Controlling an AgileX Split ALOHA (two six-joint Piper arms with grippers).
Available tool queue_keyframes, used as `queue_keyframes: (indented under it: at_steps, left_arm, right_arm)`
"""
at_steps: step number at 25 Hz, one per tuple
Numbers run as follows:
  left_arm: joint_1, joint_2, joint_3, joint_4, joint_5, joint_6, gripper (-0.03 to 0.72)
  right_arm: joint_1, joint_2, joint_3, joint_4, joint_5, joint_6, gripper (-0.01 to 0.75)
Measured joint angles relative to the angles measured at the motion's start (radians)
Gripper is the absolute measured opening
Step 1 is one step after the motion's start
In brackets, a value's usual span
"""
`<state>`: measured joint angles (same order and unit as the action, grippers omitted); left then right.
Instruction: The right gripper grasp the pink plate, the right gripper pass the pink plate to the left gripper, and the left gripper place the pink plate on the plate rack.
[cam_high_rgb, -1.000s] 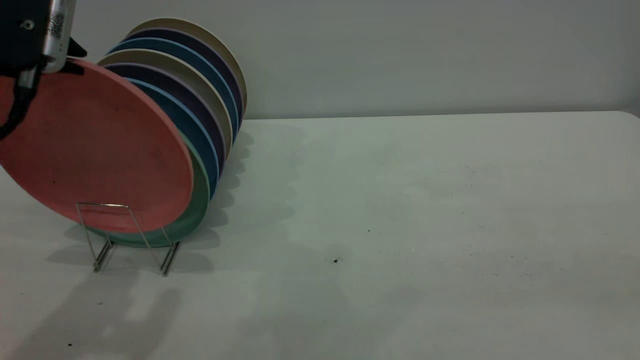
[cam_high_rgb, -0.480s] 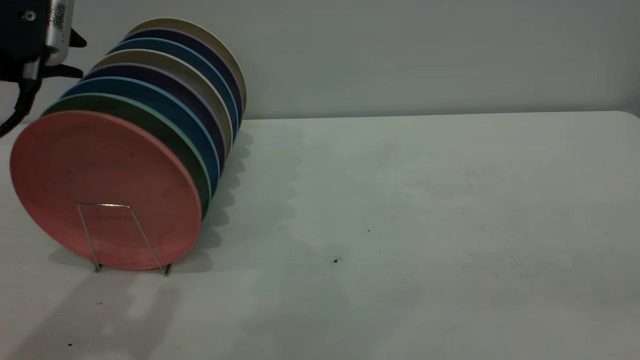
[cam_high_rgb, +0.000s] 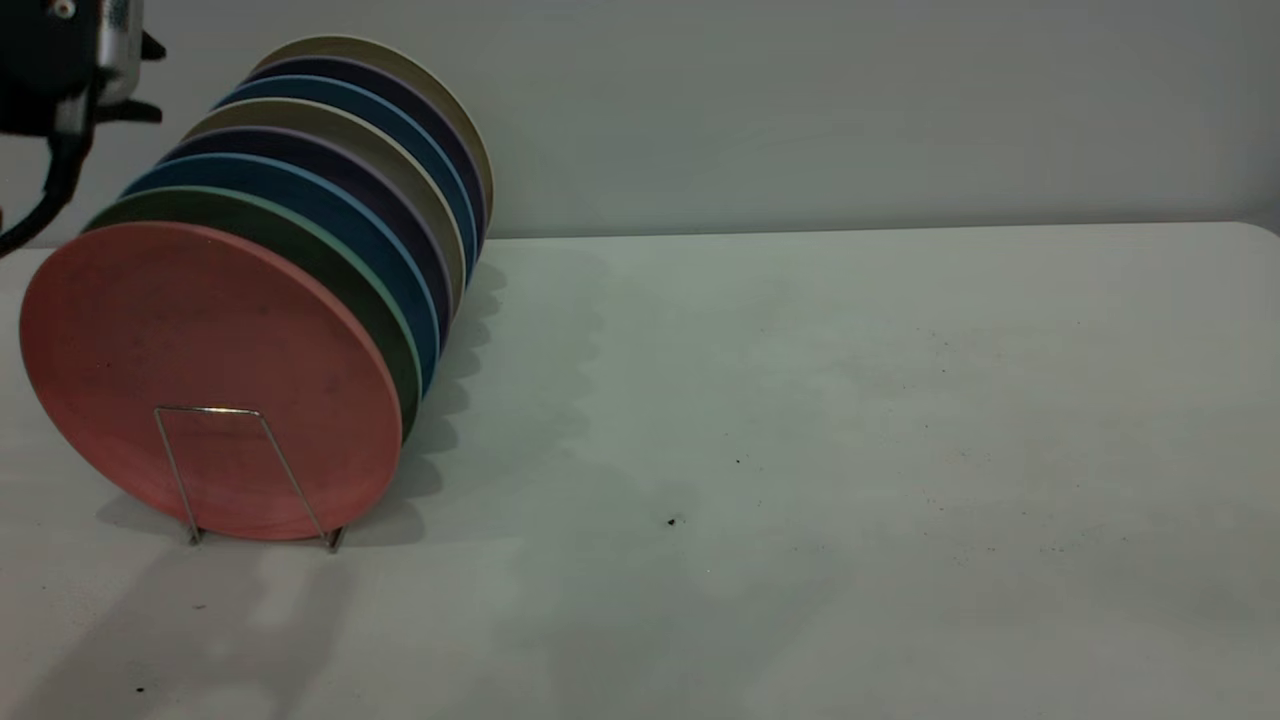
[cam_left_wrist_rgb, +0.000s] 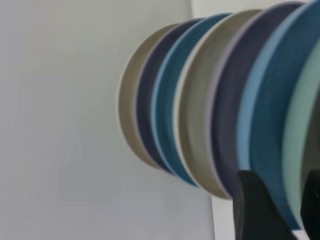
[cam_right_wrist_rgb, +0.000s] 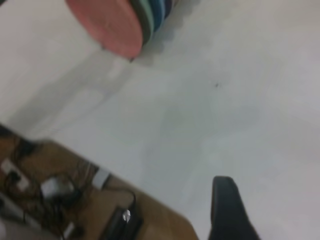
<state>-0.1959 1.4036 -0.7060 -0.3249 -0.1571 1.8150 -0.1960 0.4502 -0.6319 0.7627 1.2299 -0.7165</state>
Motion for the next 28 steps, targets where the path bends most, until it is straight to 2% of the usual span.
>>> queue_keyframes:
  at_steps: [5, 7, 9, 11, 13, 16, 18, 22, 25, 28]
  left_arm:
    - [0.000, -0.004, 0.000, -0.065, -0.074, -0.399, 0.281]
    - [0.000, -0.023, 0.001, -0.131, -0.060, -0.567, 0.284]
    - [0.000, -0.061, 0.001, -0.202, 0.003, -0.701, 0.288]
    - [0.000, -0.117, 0.001, -0.258, 0.115, -0.763, 0.298]
    - [0.000, -0.191, 0.001, -0.286, 0.279, -0.791, 0.314]
    - [0.000, -0.309, 0.001, -0.297, 0.501, -0.884, 0.358]
    - [0.000, -0.383, 0.001, -0.278, 0.609, -0.988, 0.399]
    - [0.000, -0.514, 0.001, -0.105, 0.856, -1.286, 0.451]
    - [0.000, -0.589, 0.001, 0.100, 1.107, -1.512, 0.459]
    - [0.000, -0.663, 0.006, 0.264, 1.288, -1.705, 0.459]
  right_arm:
    - [0.147, -0.049, 0.000, -0.195, -0.035, 0.050, 0.460]
    - [0.162, -0.064, 0.000, -0.314, -0.056, 0.132, 0.460]
    - [0.166, -0.068, 0.000, -0.441, -0.062, 0.222, 0.460]
    - [0.166, -0.070, 0.011, -0.523, -0.068, 0.316, 0.460]
    - [0.166, -0.071, 0.032, -0.563, -0.071, 0.368, 0.460]
    - [0.168, -0.072, 0.092, -0.575, -0.102, 0.407, 0.460]
    - [0.183, -0.072, 0.124, -0.582, -0.129, 0.426, 0.460]
    - [0.231, -0.072, 0.130, -0.586, -0.151, 0.436, 0.460]
    - [0.271, -0.072, 0.131, -0.594, -0.146, 0.449, 0.460]
    - [0.304, -0.072, 0.152, -0.623, -0.114, 0.483, 0.460]
